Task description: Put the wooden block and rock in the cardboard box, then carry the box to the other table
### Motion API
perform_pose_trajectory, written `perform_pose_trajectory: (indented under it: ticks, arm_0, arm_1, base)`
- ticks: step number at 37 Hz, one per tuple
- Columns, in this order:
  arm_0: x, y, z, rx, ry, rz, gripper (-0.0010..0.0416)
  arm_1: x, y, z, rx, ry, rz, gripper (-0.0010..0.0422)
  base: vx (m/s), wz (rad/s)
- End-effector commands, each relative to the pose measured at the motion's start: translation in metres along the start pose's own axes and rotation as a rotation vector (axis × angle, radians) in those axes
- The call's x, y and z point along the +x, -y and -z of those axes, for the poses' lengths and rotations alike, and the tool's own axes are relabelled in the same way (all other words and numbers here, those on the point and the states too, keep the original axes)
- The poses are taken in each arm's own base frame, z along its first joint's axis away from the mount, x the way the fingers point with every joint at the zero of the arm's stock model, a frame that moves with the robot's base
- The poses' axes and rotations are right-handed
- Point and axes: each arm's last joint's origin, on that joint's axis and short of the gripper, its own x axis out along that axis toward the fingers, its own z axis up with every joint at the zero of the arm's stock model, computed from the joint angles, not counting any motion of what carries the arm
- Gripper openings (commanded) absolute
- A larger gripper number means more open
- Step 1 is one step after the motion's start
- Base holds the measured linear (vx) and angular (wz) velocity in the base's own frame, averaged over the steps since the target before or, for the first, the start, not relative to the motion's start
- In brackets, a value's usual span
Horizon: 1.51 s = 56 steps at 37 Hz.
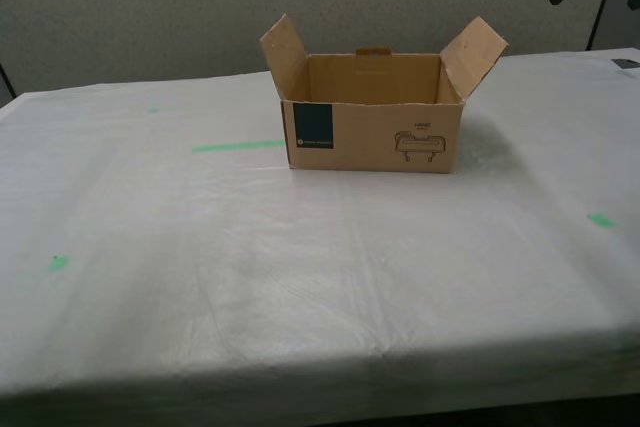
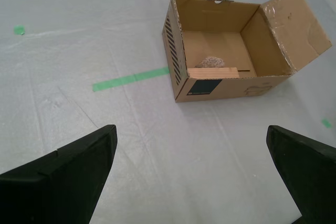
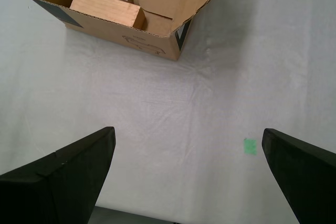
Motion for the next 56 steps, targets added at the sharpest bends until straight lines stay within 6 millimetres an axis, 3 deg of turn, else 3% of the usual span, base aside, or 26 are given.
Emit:
perform_pose_trajectory:
  ticks: [1,56]
  arm_0:
    - [-0.0001,0.0,-0.0001,0.002,0.001,0.004,0.0389]
    - [-0.0001,0.0,-0.0001,0.002,0.001,0.004,0.039]
  arm_1:
    - [-0.0001,0.0001,-0.0004,-0.002,0.002,0.002,0.0389]
    - [-0.0001,0.0002,-0.0003,-0.001,0.002,0.002,0.0389]
  base:
    - [0.0,0.0]
    - [0.0,0.0]
